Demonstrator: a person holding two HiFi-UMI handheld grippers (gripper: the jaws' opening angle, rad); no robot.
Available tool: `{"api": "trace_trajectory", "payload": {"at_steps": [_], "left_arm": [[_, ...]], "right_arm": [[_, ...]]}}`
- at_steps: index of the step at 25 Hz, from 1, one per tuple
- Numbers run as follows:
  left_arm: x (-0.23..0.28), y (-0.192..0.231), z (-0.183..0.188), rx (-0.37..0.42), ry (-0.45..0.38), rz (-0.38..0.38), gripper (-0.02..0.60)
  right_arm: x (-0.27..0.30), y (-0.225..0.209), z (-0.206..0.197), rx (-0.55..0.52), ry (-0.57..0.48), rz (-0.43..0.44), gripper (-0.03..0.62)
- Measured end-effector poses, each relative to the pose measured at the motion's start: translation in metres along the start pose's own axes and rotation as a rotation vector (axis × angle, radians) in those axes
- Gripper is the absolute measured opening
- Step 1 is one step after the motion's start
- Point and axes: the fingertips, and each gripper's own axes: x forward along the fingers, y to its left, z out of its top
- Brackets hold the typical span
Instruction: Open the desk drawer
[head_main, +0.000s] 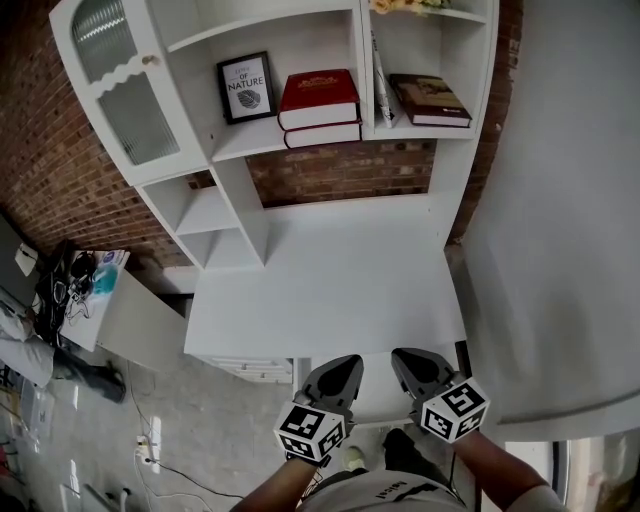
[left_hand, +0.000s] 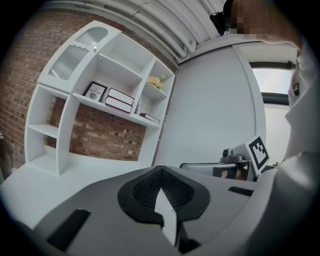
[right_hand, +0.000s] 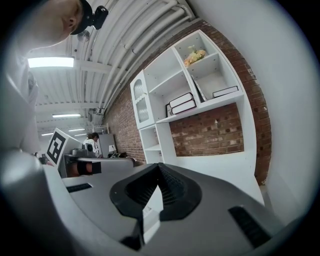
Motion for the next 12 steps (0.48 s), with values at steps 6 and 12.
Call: {"api": "trace_trajectory", "payload": {"at_steps": [6, 12], "left_arm": [[0.011, 0.007, -0.003, -0.008, 0.01, 0.013, 0.012], [0.025, 0.015, -0.007, -0.017, 0.021, 0.032, 0.012]], "right_arm": [[0.009, -0.012, 0.0, 0.0, 0.013, 0.01, 0.017], [0.019, -0.025, -0.005, 0.007, 0.033, 0.026, 0.017]]}}
